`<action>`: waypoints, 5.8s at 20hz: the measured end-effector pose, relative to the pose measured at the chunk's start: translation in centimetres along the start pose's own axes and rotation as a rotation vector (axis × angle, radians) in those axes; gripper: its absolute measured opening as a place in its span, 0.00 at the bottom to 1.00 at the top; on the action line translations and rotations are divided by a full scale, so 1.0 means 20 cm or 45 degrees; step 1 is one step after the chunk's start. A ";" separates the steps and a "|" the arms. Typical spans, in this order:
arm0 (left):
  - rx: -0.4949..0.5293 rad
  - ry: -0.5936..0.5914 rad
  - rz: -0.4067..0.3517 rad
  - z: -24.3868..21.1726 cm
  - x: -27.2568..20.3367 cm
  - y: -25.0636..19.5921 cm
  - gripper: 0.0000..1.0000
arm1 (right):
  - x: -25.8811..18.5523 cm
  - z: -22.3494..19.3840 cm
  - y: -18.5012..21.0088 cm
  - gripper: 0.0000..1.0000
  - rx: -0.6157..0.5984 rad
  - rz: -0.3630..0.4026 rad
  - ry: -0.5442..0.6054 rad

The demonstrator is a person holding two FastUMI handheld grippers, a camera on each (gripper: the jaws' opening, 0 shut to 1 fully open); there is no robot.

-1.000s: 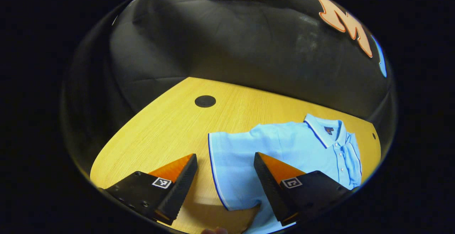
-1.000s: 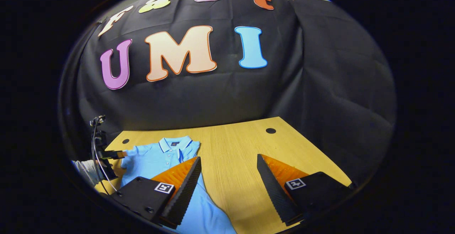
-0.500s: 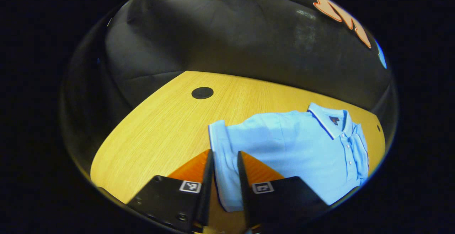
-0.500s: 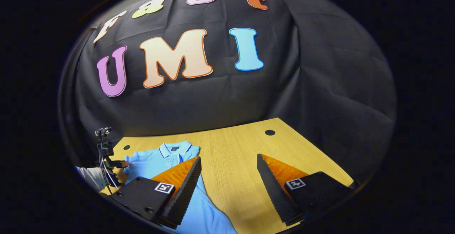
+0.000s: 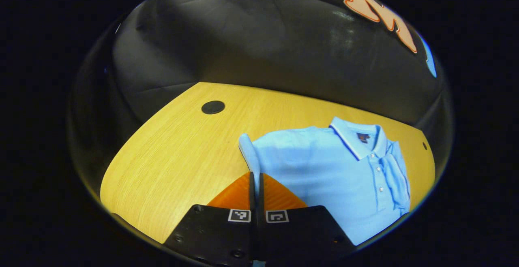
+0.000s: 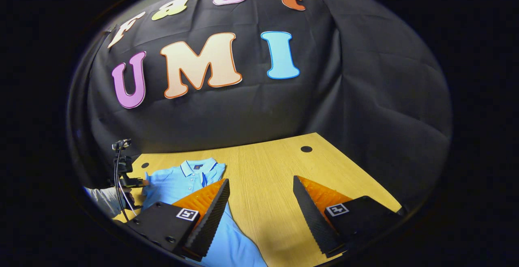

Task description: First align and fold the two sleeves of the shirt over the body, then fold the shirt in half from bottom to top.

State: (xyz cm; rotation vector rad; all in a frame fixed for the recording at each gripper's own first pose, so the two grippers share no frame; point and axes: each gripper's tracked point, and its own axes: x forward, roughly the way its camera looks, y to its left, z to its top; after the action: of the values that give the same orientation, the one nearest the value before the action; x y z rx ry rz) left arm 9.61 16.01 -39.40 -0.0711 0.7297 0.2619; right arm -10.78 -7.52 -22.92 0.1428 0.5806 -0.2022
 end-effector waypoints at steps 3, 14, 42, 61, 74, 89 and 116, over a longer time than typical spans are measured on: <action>0.085 -0.091 -0.050 0.13 -0.06 -0.16 0.00 | -0.01 0.00 -0.03 0.98 0.012 0.004 -0.001; 0.295 0.010 -0.195 -0.12 -0.07 -0.73 0.00 | -0.10 -0.10 -0.22 0.93 0.049 -0.004 0.059; 0.233 -0.067 -0.081 -0.72 -1.36 -0.02 0.93 | -0.36 -0.69 0.07 0.93 -0.153 0.309 0.168; 0.185 0.139 -0.075 -1.38 -1.54 0.29 0.93 | -0.66 -1.44 -0.06 0.94 -0.209 0.113 0.481; 0.007 0.058 -0.242 -1.36 -1.49 0.09 0.00 | -0.66 -1.51 0.15 0.02 -0.199 0.284 0.503; -0.026 0.039 -0.299 -0.77 -1.52 -0.13 0.00 | -0.44 -0.88 0.39 0.03 -0.004 0.507 0.349; -0.042 0.292 -0.035 -1.30 -1.42 -0.21 0.96 | -0.20 -0.69 0.42 0.02 -0.024 0.586 0.375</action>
State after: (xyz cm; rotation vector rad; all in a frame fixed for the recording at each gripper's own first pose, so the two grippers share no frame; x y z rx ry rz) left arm -26.48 1.98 -40.03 -0.1441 0.9518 0.2417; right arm -19.48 3.92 -31.52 0.2862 0.8245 0.2762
